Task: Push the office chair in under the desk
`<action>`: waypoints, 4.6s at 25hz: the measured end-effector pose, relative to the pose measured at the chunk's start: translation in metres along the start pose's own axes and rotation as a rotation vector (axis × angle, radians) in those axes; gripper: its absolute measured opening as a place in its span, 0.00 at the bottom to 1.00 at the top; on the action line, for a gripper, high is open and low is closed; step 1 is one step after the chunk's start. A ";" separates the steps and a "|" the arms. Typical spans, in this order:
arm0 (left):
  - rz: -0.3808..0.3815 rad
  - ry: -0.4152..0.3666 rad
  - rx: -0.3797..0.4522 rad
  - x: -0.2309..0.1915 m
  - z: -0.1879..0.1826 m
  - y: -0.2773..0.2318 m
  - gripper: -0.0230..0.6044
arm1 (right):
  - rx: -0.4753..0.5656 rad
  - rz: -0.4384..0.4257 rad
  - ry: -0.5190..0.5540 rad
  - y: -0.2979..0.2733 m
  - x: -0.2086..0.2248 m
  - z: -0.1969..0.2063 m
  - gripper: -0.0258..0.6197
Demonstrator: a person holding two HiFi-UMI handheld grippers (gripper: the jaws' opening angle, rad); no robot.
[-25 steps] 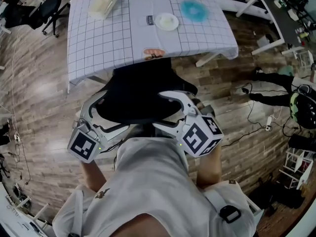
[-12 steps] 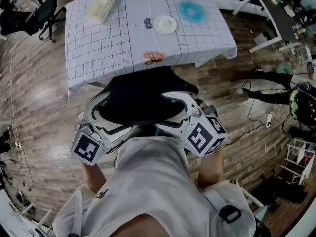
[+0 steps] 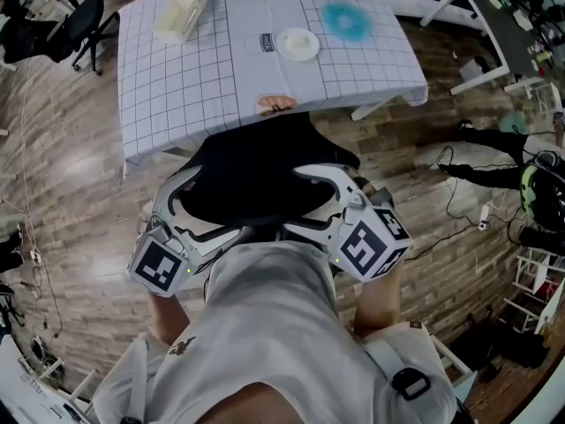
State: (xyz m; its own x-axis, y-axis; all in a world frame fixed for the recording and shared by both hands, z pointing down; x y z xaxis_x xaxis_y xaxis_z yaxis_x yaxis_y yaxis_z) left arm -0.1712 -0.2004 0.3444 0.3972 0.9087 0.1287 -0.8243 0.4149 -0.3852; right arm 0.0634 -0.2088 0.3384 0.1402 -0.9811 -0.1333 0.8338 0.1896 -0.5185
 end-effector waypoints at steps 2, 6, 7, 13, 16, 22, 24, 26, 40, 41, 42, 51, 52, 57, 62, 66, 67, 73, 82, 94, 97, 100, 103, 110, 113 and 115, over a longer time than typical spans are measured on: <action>-0.009 0.004 -0.004 -0.001 -0.001 -0.005 0.80 | -0.003 -0.001 0.005 0.002 0.004 0.002 0.59; -0.018 0.009 -0.010 -0.004 -0.005 -0.012 0.80 | -0.008 -0.011 0.008 0.005 0.013 0.006 0.59; -0.019 0.009 -0.013 -0.004 -0.006 -0.014 0.80 | -0.010 -0.014 0.010 0.006 0.015 0.007 0.59; -0.035 0.021 -0.012 -0.008 -0.009 -0.024 0.80 | -0.001 -0.027 0.019 0.012 0.026 0.012 0.59; -0.040 0.025 -0.007 -0.008 -0.010 -0.030 0.80 | 0.004 -0.034 0.024 0.015 0.032 0.016 0.59; -0.047 0.033 -0.013 -0.011 -0.016 -0.041 0.80 | 0.015 -0.045 0.035 0.023 0.044 0.021 0.59; -0.052 0.038 -0.017 -0.012 -0.019 -0.045 0.80 | 0.017 -0.049 0.038 0.025 0.049 0.023 0.59; -0.059 0.040 -0.020 -0.013 -0.020 -0.050 0.80 | 0.019 -0.051 0.043 0.027 0.053 0.025 0.59; -0.090 0.038 -0.017 -0.025 -0.026 -0.072 0.80 | 0.018 -0.061 0.063 0.035 0.079 0.036 0.59; -0.089 0.039 -0.016 -0.026 -0.026 -0.072 0.80 | 0.018 -0.060 0.062 0.034 0.080 0.036 0.59; -0.089 0.041 -0.014 -0.028 -0.026 -0.072 0.80 | 0.018 -0.058 0.060 0.034 0.082 0.035 0.59; -0.072 0.039 -0.013 -0.039 -0.027 -0.076 0.80 | 0.012 -0.053 0.042 0.033 0.090 0.034 0.59; -0.071 0.038 -0.013 -0.040 -0.027 -0.076 0.80 | 0.012 -0.052 0.041 0.032 0.092 0.034 0.59; -0.066 0.028 -0.010 -0.045 -0.025 -0.078 0.80 | 0.004 -0.050 0.036 0.030 0.095 0.035 0.59; -0.060 0.019 -0.007 -0.051 -0.024 -0.080 0.79 | 0.004 -0.034 0.032 0.028 0.098 0.035 0.59; -0.047 0.008 -0.010 -0.055 -0.024 -0.082 0.79 | -0.002 -0.030 0.026 0.027 0.101 0.035 0.59; -0.044 0.007 -0.010 -0.055 -0.024 -0.082 0.79 | -0.004 -0.030 0.024 0.027 0.101 0.035 0.59; -0.030 0.009 -0.010 -0.059 -0.024 -0.084 0.79 | -0.003 -0.030 0.016 0.028 0.104 0.035 0.59; -0.016 0.012 0.007 -0.064 -0.025 -0.085 0.78 | 0.006 -0.032 0.015 0.028 0.109 0.034 0.59; -0.047 0.023 0.003 -0.062 -0.032 -0.102 0.79 | 0.010 -0.059 0.033 0.039 0.123 0.044 0.59; -0.051 0.025 0.005 -0.061 -0.033 -0.105 0.79 | 0.010 -0.064 0.038 0.041 0.125 0.046 0.59; -0.055 0.024 -0.001 -0.062 -0.034 -0.107 0.79 | 0.015 -0.070 0.041 0.043 0.129 0.048 0.59; -0.057 0.029 0.000 -0.062 -0.036 -0.110 0.79 | 0.020 -0.075 0.042 0.045 0.132 0.049 0.59; -0.062 0.036 0.000 -0.063 -0.039 -0.116 0.79 | 0.021 -0.084 0.044 0.049 0.138 0.051 0.59; -0.062 0.035 -0.004 -0.063 -0.039 -0.117 0.78 | 0.024 -0.088 0.046 0.050 0.139 0.052 0.59; -0.065 0.038 -0.001 -0.063 -0.039 -0.118 0.78 | 0.025 -0.089 0.048 0.050 0.140 0.053 0.59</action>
State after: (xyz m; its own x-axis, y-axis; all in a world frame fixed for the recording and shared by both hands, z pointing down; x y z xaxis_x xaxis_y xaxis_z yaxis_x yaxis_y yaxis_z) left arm -0.0834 -0.3083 0.3460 0.4648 0.8774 0.1190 -0.7959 0.4729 -0.3780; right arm 0.1533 -0.3385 0.3387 0.0398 -0.9909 -0.1283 0.8547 0.1003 -0.5093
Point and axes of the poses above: the fingertips, and each gripper's own axes: y backward along the fingers, x to its right, z out of its underside, the point moved 10 cm from there along y, backward along the fingers, and after that the axes turned 5 degrees about x, right-handed, at the moved point
